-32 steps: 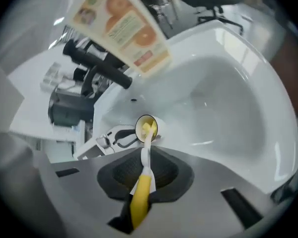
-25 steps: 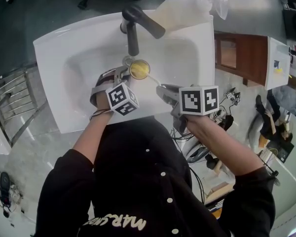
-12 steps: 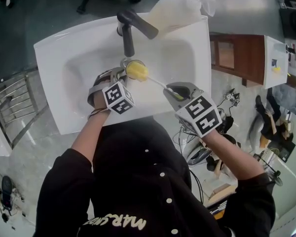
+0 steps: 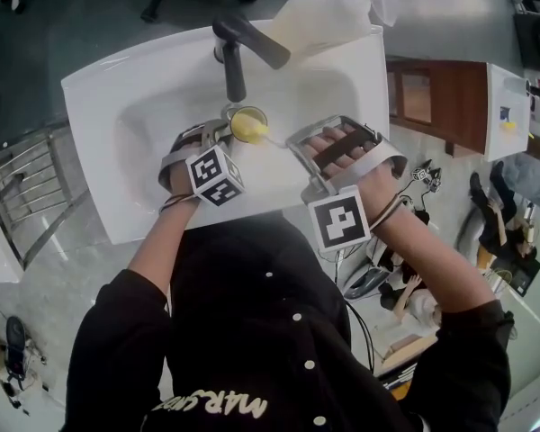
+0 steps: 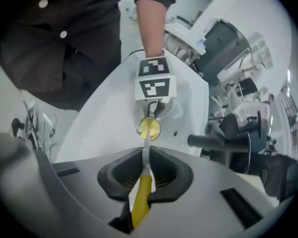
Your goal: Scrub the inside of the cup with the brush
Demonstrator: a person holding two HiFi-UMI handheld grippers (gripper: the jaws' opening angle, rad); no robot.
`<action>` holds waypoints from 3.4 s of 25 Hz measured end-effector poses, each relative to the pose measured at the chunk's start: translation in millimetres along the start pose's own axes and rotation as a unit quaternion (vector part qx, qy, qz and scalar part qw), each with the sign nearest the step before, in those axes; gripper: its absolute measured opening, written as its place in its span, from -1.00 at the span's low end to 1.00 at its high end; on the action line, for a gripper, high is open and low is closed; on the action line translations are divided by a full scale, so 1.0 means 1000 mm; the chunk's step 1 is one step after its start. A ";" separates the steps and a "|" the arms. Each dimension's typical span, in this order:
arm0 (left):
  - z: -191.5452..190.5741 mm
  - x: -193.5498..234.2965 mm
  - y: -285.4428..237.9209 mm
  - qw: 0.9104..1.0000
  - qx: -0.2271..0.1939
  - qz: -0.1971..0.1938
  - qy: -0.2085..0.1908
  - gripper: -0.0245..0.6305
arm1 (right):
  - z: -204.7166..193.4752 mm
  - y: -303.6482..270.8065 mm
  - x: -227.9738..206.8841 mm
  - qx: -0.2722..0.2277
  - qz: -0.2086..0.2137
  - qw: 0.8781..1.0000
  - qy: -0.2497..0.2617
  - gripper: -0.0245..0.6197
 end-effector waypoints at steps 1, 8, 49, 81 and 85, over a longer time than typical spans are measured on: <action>0.000 0.000 0.000 1.000 0.000 -0.001 0.001 -0.64 | 0.003 -0.004 0.000 -0.002 0.001 1.000 0.022 -0.78; 0.000 0.000 0.000 1.000 -0.002 -0.004 0.000 -0.64 | 0.003 -0.027 0.010 0.029 0.040 0.987 0.151 -0.78; 0.003 0.001 0.000 1.000 0.031 -0.002 0.000 -0.64 | -0.032 0.004 0.039 -0.116 0.091 0.661 -0.736 -0.78; 0.063 0.044 0.161 0.983 -0.132 0.125 0.033 -0.77 | -0.054 0.123 0.037 -0.242 -0.217 0.650 -0.687 -0.78; 0.085 0.052 0.202 0.970 -0.189 0.141 0.063 -0.84 | -0.052 0.147 0.024 -0.283 -0.265 0.636 -0.667 -0.78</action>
Point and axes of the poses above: the fingertips, and each gripper's own axes: y backward along the fingers, x to its left, z out of its top, the point moved 2 cm from there along y, backward along the fingers
